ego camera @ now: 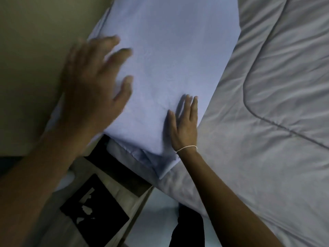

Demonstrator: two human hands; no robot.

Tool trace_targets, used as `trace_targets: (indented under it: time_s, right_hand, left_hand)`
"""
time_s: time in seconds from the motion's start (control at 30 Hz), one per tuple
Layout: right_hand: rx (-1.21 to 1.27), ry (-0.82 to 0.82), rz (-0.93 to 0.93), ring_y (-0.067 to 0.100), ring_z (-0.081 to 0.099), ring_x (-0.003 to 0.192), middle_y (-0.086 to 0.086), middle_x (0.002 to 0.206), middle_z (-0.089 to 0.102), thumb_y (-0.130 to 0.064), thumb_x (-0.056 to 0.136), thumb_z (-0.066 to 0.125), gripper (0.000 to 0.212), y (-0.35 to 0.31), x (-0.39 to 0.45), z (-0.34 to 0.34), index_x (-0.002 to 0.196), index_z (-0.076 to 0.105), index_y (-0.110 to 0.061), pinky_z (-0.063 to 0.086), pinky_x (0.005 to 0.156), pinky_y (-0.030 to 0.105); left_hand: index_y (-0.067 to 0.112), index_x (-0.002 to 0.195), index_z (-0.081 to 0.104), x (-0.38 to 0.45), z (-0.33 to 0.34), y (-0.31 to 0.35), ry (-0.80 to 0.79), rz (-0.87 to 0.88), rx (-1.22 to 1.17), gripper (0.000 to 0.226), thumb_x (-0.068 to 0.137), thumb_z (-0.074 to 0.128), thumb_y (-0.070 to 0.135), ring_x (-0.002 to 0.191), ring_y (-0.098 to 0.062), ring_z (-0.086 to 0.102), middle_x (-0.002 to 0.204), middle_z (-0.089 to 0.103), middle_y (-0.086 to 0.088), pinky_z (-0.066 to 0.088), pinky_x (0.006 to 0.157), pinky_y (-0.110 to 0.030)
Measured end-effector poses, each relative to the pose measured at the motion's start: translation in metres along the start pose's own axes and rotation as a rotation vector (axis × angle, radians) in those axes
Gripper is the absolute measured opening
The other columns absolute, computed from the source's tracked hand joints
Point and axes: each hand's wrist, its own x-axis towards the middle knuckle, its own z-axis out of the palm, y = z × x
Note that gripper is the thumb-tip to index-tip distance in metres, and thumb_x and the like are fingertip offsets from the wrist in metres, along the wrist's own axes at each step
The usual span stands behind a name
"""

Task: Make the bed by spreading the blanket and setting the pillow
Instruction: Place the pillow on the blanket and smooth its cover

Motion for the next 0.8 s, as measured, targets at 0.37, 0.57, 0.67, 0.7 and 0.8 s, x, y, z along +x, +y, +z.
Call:
trace_targets:
  time_s: [0.37,0.57,0.67,0.7,0.8]
  right_hand:
    - [-0.186,-0.443,-0.084,0.02,-0.014,0.147,0.0,0.159,-0.019,-0.058,0.096,0.022,0.071,0.04,-0.089,0.004,0.149,-0.017,-0.03,-0.002,0.12,0.035]
    - [-0.304,-0.583,-0.097,0.027,-0.012,0.147,-0.002,0.159,-0.018,-0.065,0.088,0.017,0.076,0.061,-0.129,-0.059,0.148,-0.017,-0.033,0.004,0.121,0.044]
    - [-0.399,-0.575,-0.064,0.029,-0.008,0.148,-0.001,0.16,-0.015,-0.067,0.086,0.015,0.078,0.05,-0.136,-0.114,0.15,-0.012,-0.033,0.009,0.12,0.046]
    - [-0.422,-0.573,-0.066,0.029,-0.007,0.148,-0.001,0.16,-0.015,-0.065,0.089,0.02,0.076,0.047,-0.137,-0.13,0.15,-0.011,-0.034,0.011,0.12,0.046]
    - [-0.483,-0.56,-0.125,0.029,-0.005,0.148,0.0,0.16,-0.016,-0.055,0.096,0.032,0.071,0.027,-0.133,-0.197,0.15,-0.009,-0.035,0.012,0.119,0.043]
  left_hand:
    - [0.017,0.152,0.012,-0.085,0.035,0.008,-0.301,-0.043,0.373,0.065,0.098,0.039,0.042,0.145,-0.036,0.009,0.16,0.005,-0.013,-0.008,0.115,-0.05]
    - [0.012,0.147,0.03,-0.128,0.019,0.061,-0.369,-0.254,0.258,0.08,0.081,0.069,0.032,0.143,-0.04,0.015,0.157,0.013,-0.019,-0.002,0.113,-0.058]
    - [0.01,0.143,0.038,-0.13,-0.011,0.11,-0.367,-0.365,0.184,0.081,0.075,0.076,0.032,0.142,-0.038,0.02,0.155,0.019,-0.022,0.004,0.112,-0.06]
    - [0.009,0.142,0.041,-0.13,-0.02,0.127,-0.366,-0.387,0.166,0.08,0.074,0.077,0.032,0.141,-0.038,0.024,0.154,0.022,-0.023,0.007,0.111,-0.061]
    - [0.007,0.132,0.054,-0.12,-0.058,0.176,-0.342,-0.428,0.086,0.075,0.067,0.083,0.03,0.131,-0.042,0.041,0.147,0.035,-0.026,0.021,0.106,-0.064]
